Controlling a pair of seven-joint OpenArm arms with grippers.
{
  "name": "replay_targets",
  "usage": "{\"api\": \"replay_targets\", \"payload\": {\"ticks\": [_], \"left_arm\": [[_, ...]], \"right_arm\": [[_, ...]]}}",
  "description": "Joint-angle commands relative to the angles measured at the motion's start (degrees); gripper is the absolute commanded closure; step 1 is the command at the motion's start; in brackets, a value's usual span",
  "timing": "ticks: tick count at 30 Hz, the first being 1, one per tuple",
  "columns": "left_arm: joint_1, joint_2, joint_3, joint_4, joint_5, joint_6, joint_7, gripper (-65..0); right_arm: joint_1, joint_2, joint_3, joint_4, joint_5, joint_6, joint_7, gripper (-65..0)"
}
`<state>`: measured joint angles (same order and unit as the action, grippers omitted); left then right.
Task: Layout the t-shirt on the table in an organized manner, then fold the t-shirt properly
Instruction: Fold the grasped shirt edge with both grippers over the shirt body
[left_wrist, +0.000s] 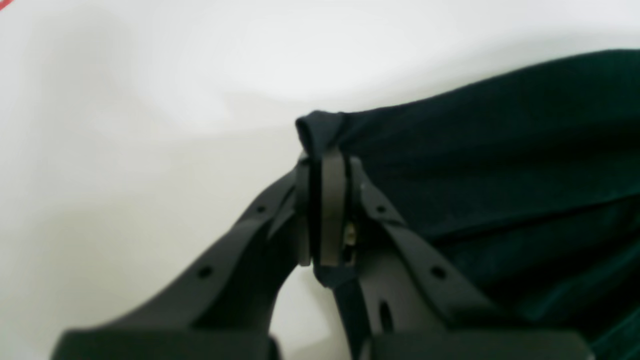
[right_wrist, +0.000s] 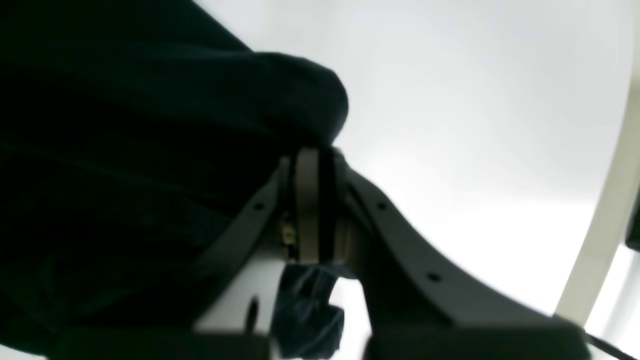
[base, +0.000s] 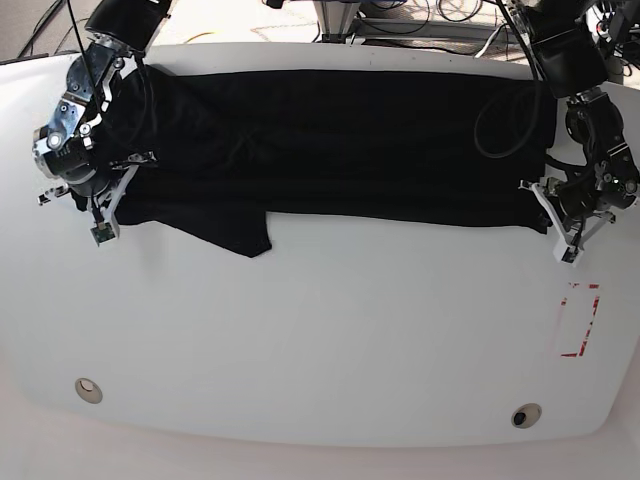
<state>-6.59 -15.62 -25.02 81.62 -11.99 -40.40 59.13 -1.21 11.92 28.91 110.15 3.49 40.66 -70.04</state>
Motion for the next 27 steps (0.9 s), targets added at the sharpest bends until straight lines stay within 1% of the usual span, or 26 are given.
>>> {"api": "replay_targets", "payload": {"ticks": [1,3,5,8,10,14,16,17,18,22,23,25,26,27], "left_arm": [[1.1,-1.2,-0.3,5.0,0.5,0.4,0.5,-0.4],[2.4,-1.7,-0.3,6.7,0.5,0.4,0.5,-0.4],[3.7,-2.4,-0.3,7.6,0.6,0.4,0.5,-0.4],[5.2,-2.7,-0.3,8.3,0.7,0.4,0.6,-0.4],[6.1,-2.9,-0.3,8.3,0.8,0.4,0.6,-0.6],[7.8,-4.9,-0.2,8.2,0.8,0.4,0.6,-0.6],[8.2,-5.4,-0.2,7.9,0.8,0.4,0.6,-1.3],[8.6,-5.6,-0.2,7.7,0.8,0.4,0.6,-3.2],[8.7,-5.7,-0.2,7.7,0.8,0.4,0.6,-5.8],[9.3,-5.7,-0.2,7.6,0.9,0.4,0.6,-19.4],[9.7,-5.8,-0.2,7.6,0.9,0.4,0.6,-25.4],[9.9,-6.0,-0.2,7.6,0.9,0.4,0.6,-33.6],[9.9,-6.5,-0.2,7.6,0.9,0.4,0.6,-38.6],[9.9,-6.7,-0.2,7.6,0.9,0.4,0.6,-39.9]], "right_arm": [[-0.9,-0.5,0.4,4.0,-1.4,-0.7,-3.1,0.0],[-1.9,-1.2,0.5,4.4,-1.4,-0.7,-3.9,-0.3],[-3.3,-1.3,0.5,4.5,-1.4,-0.7,-3.8,-0.6],[-4.9,-1.6,0.5,4.4,-1.4,-0.7,-3.8,-0.6],[-6.0,-2.7,0.8,4.3,-1.4,-0.7,-3.7,-0.6],[-7.1,-3.2,0.8,4.3,-1.4,-0.7,-3.7,-0.8],[-7.5,-3.4,0.8,4.3,-1.4,-0.7,-3.7,-1.0],[-7.8,-3.4,0.8,4.3,-1.4,-0.7,-3.7,-2.1],[-7.9,-3.4,0.8,4.3,-1.4,-0.7,-3.7,-4.0],[-8.0,-3.4,0.9,4.3,-1.4,-0.7,-3.7,-17.8],[-8.3,-3.4,0.9,4.3,-1.4,-0.7,-3.7,-24.3],[-8.9,-3.4,0.8,4.4,-1.4,-0.7,-3.7,-32.2],[-9.0,-3.4,0.8,4.4,-1.4,-0.7,-3.7,-39.5],[-9.0,-3.4,0.8,4.5,-1.4,-0.7,-3.7,-41.9]]}}
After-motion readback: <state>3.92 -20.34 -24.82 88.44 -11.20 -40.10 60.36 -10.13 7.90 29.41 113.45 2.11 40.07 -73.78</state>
